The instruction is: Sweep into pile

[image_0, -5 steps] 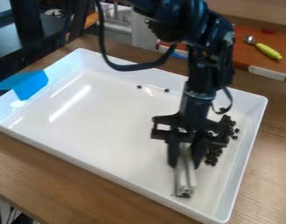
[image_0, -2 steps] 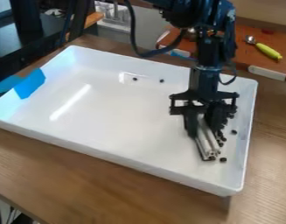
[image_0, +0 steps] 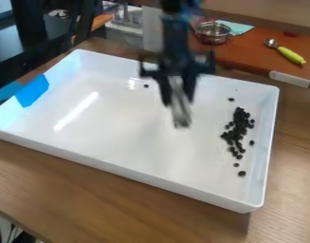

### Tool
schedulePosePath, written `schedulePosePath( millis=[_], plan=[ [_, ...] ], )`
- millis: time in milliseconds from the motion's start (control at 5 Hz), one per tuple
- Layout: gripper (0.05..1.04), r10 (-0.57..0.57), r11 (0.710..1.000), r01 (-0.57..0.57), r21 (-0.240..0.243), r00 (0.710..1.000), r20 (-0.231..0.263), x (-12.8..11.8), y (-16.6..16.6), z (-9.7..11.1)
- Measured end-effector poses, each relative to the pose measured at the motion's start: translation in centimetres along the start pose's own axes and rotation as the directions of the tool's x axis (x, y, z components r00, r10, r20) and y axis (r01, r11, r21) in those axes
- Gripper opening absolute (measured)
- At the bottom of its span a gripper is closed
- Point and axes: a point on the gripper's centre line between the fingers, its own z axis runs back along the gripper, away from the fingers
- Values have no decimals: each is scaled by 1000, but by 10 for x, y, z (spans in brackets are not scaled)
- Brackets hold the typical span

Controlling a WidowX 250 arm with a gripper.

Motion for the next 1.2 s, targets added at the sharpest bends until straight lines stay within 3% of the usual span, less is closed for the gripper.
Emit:
schedulePosePath(
  millis=[200,400,600,800,1000,1200],
  plan=[
    [381,-66,998,66,16,998,18,19,30,27],
    [381,-97,988,92,120,995,32,48,56,36],
    [381,-122,965,109,240,992,44,86,84,7],
    [381,-172,945,133,299,979,108,115,101,-12],
    [381,-228,929,180,325,966,118,123,104,-24],
    [381,-223,924,181,336,970,91,123,105,-34]
  ],
)
